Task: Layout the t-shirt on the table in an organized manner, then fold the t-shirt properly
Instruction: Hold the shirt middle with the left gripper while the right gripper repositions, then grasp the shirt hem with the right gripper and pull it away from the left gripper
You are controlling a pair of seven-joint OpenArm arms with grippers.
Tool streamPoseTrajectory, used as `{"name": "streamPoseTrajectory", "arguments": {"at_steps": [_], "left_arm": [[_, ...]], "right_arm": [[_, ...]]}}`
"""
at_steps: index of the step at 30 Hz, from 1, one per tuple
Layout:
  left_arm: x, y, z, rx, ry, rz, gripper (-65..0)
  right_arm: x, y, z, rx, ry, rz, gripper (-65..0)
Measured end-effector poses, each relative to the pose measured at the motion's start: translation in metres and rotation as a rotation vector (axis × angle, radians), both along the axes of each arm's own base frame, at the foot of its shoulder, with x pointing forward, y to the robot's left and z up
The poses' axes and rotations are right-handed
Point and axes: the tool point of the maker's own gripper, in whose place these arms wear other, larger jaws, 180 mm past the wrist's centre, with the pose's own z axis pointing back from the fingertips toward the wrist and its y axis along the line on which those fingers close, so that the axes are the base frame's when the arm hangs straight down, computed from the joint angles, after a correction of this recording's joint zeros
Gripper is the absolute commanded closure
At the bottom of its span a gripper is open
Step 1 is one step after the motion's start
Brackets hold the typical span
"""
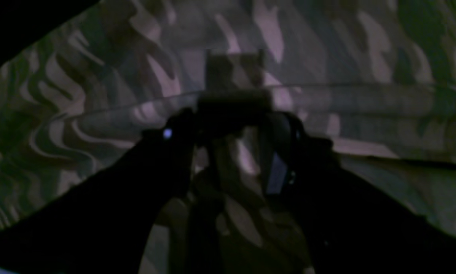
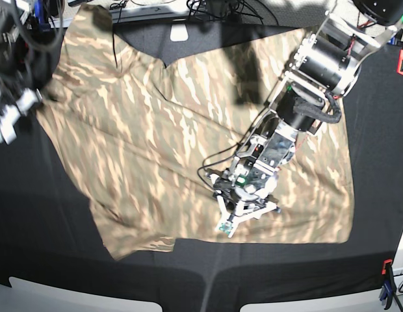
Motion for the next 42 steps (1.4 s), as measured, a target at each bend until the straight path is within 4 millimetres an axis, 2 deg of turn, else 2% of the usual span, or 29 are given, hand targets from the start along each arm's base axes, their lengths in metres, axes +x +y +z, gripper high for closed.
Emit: {"name": "streamPoseTrajectory", "arguments": {"at_steps": [3, 6, 8, 16, 20, 24, 27, 30, 32, 35, 38, 42], "left_arm": [[0.001, 0.005, 0.000, 0.005, -0.002, 0.004, -25.6], [0.001, 0.004, -0.001, 0.008, -0.001, 0.005, -25.6], [0.001, 0.004, 0.000, 0.008, -0.003, 0.005, -25.6], [0.001, 0.005, 0.000, 0.006, -0.007, 0.004, -25.6], [0.002, 0.005, 0.000, 0.005, -0.008, 0.005, -25.6], [0.002, 0.004, 0.000, 0.004, -0.009, 0.004, -25.6], [0.002, 0.005, 0.000, 0.005, -0.009, 0.004, -25.6], [0.002, 0.005, 0.000, 0.005, -0.009, 0.004, -25.6], [0.002, 0.004, 0.000, 0.005, -0.009, 0.004, -25.6], [0.002, 0.005, 0.000, 0.005, -0.009, 0.004, -25.6], [0.002, 0.005, 0.000, 0.006, -0.008, 0.005, -25.6], [0.002, 0.005, 0.000, 0.005, -0.008, 0.004, -25.6]], "right_arm": [[-0.054, -0.039, 0.012, -0.122, 0.143, -0.049, 0.0], [-0.081, -0.051, 0.019, -0.154, 0.185, -0.078, 0.0], [-0.089, -0.054, 0.023, -0.156, 0.193, -0.096, 0.0], [-0.001, -0.026, 0.072, 0.014, -0.221, -0.086, 0.0], [0.036, -0.019, 0.092, 0.048, -0.345, -0.075, -9.3], [0.075, -0.015, 0.116, 0.063, -0.460, -0.064, -10.1], [0.105, 0.002, 0.124, 0.083, -0.500, -0.004, -14.4], [0.138, 0.032, 0.126, 0.111, -0.520, 0.097, -23.7], [0.160, 0.054, 0.126, 0.116, -0.555, 0.169, -27.6], [0.184, 0.082, 0.116, 0.057, -0.545, 0.289, -27.8], [0.197, 0.113, 0.095, 0.012, -0.466, 0.402, -27.8], [0.224, 0.138, 0.074, -0.026, -0.455, 0.372, -27.8]]}}
